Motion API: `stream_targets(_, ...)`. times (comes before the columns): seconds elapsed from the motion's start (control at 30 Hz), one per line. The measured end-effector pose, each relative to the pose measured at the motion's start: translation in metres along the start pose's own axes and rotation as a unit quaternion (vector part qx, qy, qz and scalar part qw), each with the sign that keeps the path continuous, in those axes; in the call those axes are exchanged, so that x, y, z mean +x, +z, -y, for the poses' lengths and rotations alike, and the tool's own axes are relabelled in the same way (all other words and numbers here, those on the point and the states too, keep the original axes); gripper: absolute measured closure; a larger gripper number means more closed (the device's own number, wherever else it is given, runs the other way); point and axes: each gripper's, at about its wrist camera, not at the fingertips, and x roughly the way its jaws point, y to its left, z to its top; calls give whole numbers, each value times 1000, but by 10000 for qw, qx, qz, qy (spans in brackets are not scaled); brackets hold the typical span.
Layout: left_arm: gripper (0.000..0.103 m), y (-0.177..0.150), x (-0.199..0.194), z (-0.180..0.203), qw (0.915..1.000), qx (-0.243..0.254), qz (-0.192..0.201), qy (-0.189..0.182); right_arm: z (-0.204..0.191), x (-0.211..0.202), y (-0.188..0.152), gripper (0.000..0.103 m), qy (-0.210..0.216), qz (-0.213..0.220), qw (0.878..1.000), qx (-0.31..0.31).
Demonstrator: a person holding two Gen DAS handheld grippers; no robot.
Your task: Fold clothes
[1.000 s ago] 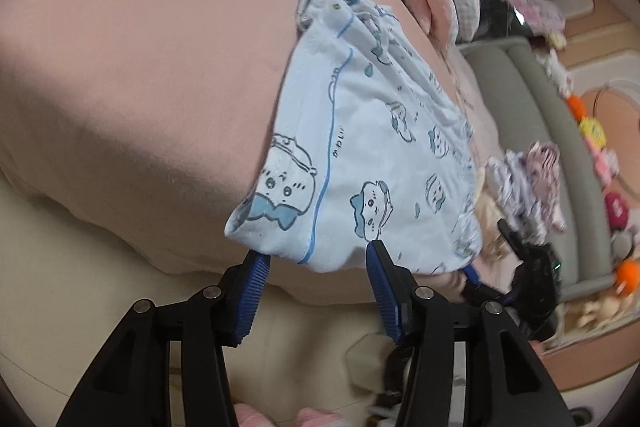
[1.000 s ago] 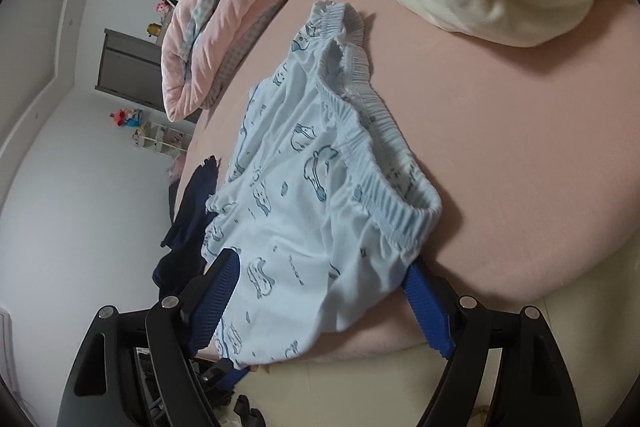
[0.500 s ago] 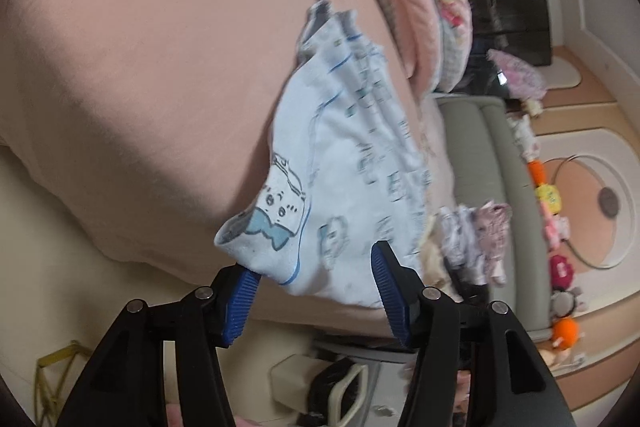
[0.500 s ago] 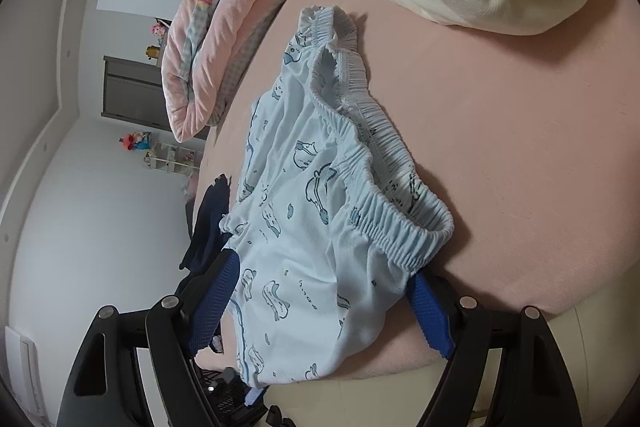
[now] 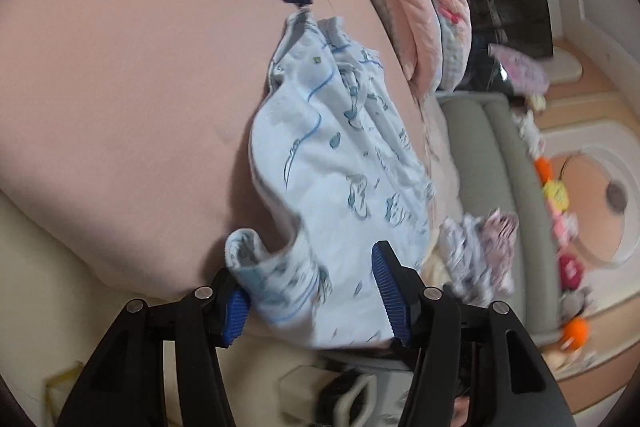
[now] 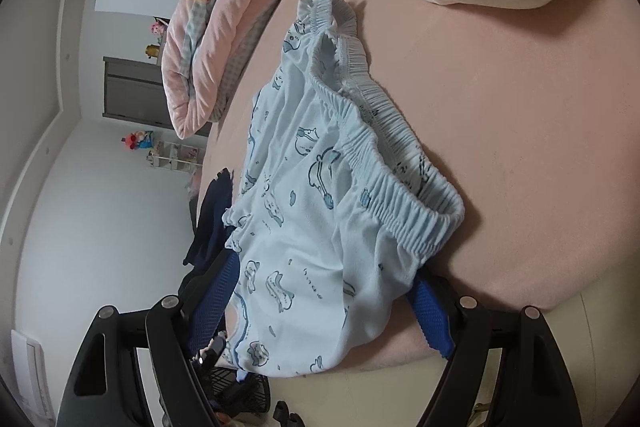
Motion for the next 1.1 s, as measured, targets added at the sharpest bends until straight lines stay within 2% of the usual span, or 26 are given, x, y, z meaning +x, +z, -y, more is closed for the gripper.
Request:
stream_targets(0.13,52,4,2,-10,9988,-355,82,-320,-4,2,2,21,-115,41,9998,-161)
stream_targets(0.23,77,3,3,-12,9994,-310,126,-37,-9,4,0,24,-331,89,9984,-453)
stream_targets(0.27,86,3,3,-13,9994,-300,136,80,-10,5,-1,28,-441,93,9974,-563)
stream_targets(0.33,88,2,3,-15,9994,-315,153,63,-14,6,-3,41,-717,121,9938,-845)
stream_targets(0.4,92,2,1,-14,9995,-262,162,101,-15,9,-3,76,-1153,129,9867,-1139)
stream_targets(0.47,93,0,0,-10,9996,-83,176,228,-11,8,0,89,-1354,119,9834,-1200)
stream_targets(0.6,94,-4,1,17,9935,763,312,783,-4,3,3,96,-1252,140,9863,-1069)
stream_targets(0.67,94,-8,1,30,9861,1211,378,1076,-11,0,-2,97,-1438,232,9811,-1275)
stream_targets(0.73,94,-11,1,41,9795,1555,460,1198,-20,0,-7,97,-1703,283,9722,-1582)
stream_targets(0.87,94,-11,-3,47,9804,1579,485,1073,-39,-2,-17,97,-2322,373,9475,-2168)
stream_targets(1.0,96,-11,-9,45,9815,1555,463,1014,-45,-10,-23,97,-2564,485,9365,-2345)
stream_targets(1.1,96,-14,-14,48,9832,1548,414,879,-54,-16,-29,97,-2848,617,9198,-2629)
